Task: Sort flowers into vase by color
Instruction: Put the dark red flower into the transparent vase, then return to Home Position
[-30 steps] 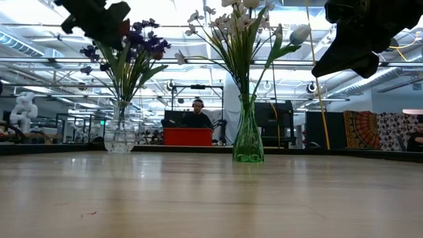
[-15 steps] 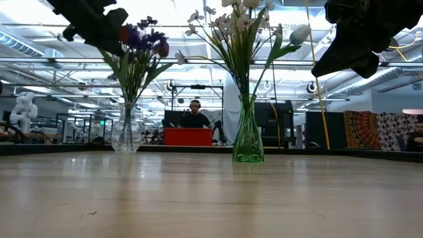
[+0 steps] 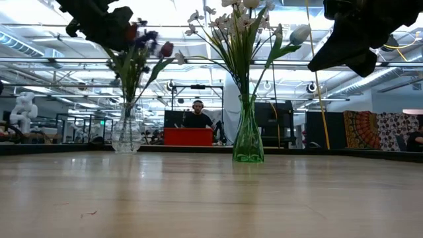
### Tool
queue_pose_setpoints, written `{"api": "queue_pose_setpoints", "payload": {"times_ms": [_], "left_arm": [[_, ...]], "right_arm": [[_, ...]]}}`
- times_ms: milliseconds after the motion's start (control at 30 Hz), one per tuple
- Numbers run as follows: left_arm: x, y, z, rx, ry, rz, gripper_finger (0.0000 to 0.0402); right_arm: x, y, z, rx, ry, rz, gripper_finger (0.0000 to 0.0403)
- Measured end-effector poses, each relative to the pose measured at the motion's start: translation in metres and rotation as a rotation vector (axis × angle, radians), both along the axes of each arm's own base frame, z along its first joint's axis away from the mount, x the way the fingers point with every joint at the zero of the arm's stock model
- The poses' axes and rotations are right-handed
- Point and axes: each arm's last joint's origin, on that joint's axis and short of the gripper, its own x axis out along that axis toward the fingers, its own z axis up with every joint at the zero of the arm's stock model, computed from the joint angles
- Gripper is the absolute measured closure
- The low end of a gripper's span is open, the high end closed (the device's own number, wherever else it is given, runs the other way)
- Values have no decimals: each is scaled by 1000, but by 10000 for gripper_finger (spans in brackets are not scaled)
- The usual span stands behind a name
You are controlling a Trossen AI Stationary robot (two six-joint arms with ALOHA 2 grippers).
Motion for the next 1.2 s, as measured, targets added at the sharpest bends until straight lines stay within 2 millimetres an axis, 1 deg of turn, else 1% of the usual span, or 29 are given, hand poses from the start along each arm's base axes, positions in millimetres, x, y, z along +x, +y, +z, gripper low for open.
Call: {"api": "queue_pose_setpoints", "payload": {"times_ms": [133, 233, 600, 767, 967, 1200], "left_arm": [[0, 2, 0, -20, 0, -6, 260], [0, 2, -1, -32, 1, -20, 251], [-1, 1, -1, -50, 14, -48, 249], [-7, 0, 0, -83, 61, -146, 249], [-15, -2, 5, -114, 22, -191, 249], [-29, -4, 3, -180, 64, -261, 249]], "right_arm": [[0, 0, 0, 1, -1, 0, 403], [0, 0, 0, 1, -2, 0, 403], [0, 0, 0, 1, -2, 0, 403], [0, 0, 0, 2, -3, 0, 403], [0, 0, 0, 0, -2, 1, 403], [0, 0, 0, -4, 0, 4, 403]]}}
